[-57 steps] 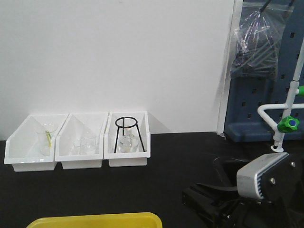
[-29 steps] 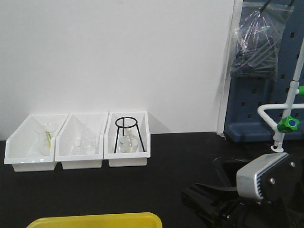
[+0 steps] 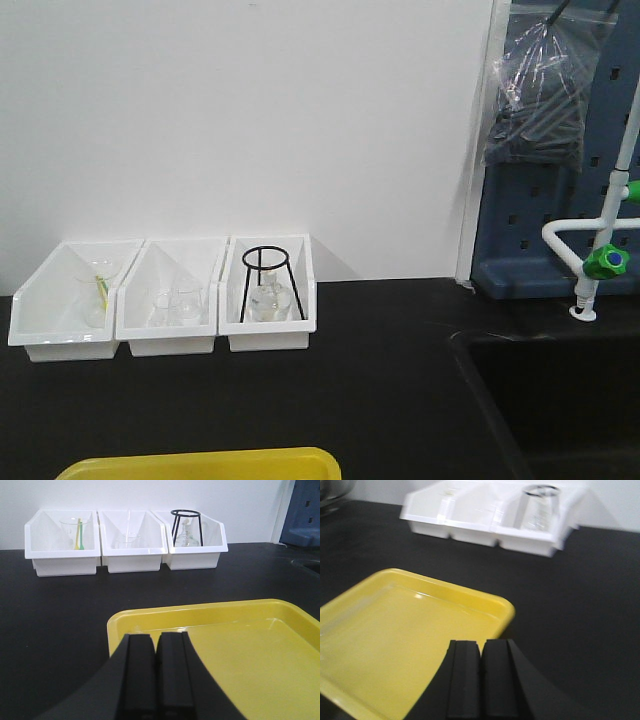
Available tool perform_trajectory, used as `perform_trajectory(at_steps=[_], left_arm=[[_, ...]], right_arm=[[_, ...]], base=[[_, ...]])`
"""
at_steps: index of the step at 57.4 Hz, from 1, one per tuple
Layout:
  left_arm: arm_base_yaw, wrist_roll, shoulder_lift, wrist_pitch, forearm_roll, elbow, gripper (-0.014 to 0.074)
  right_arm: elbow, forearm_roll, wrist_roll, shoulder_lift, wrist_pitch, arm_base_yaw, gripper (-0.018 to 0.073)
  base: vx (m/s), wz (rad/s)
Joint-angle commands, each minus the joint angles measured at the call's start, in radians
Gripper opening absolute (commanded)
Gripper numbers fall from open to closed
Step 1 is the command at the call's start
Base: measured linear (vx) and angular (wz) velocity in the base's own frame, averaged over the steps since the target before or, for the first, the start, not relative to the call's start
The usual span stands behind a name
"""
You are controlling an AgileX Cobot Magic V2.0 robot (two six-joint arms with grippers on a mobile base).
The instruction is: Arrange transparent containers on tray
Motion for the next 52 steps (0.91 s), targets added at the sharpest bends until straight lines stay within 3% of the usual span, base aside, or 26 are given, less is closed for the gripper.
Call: perform_trajectory(at_steps=[1,11,17,27,52], left_arm=[[0.001,-0.008,-0.024,-0.078,-0.001,0.038,-0.0003],[0.001,-0.008,-0.024,-0.078,-0.001,0.038,-0.0003],[0.001,-0.008,-0.024,-0.078,-0.001,0.038,-0.0003],[0.001,-0.008,-0.024,-0.078,-0.001,0.038,-0.0003],[0.001,-0.008,-0.024,-0.075,-0.001,0.038,-0.0003]], right_arm=[[0.076,0.038,-0.024,-0.117,-0.078,-0.108,-0.0012],[0.252,-0.032,-0.019,-0.398,-0.067,-0.365,-0.0012],[0.298,-0.047,-0.017,-0.547,-0.017,-0.447,-0.0012],[0.295,-0.086,-0.019,-0.723,0.11,-0.472,-0.0012],[0.295,-0.089,-0.019,-0.719,0.098,-0.471,-0.0011]], base=[[0.0,0.0],[0.0,0.0],[0.0,0.0],[0.0,0.0],[0.0,0.0]])
